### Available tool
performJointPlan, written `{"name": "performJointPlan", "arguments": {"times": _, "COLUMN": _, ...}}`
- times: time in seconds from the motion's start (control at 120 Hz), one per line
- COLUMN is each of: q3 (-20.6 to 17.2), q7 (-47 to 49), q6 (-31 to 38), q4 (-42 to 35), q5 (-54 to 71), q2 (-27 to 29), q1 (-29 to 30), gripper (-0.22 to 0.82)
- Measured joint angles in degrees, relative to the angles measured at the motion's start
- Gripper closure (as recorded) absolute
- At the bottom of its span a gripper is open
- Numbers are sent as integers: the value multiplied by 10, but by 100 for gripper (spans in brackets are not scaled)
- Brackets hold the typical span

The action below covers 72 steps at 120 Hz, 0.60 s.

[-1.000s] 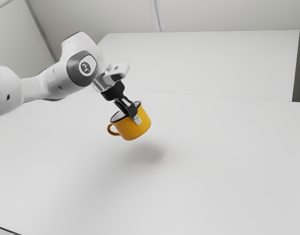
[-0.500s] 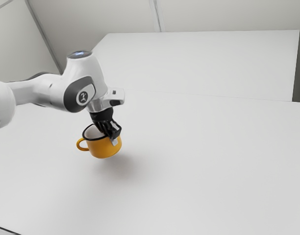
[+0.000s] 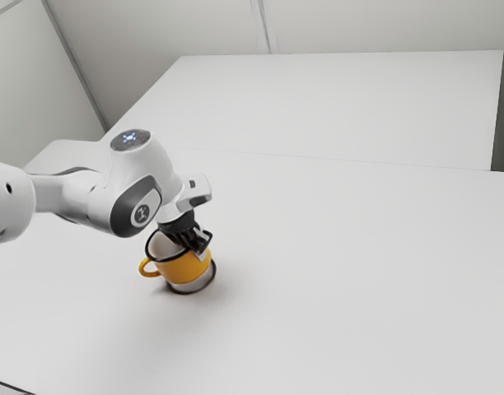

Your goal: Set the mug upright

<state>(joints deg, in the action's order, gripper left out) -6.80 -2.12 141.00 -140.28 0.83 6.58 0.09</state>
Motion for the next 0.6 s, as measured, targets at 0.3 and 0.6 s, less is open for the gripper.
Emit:
{"name": "performJointPlan", "arguments": {"times": 0.3, "q3": -1, "q7": 36, "q6": 36, "q4": -7, "q5": 1, "q2": -24, "q1": 3, "gripper": 78}}
{"name": "performJointPlan", "arguments": {"times": 0.6, "q3": 0, "q7": 43, "q6": 39, "q4": -7, "q5": -13, "q2": -28, "q1": -2, "gripper": 35}}
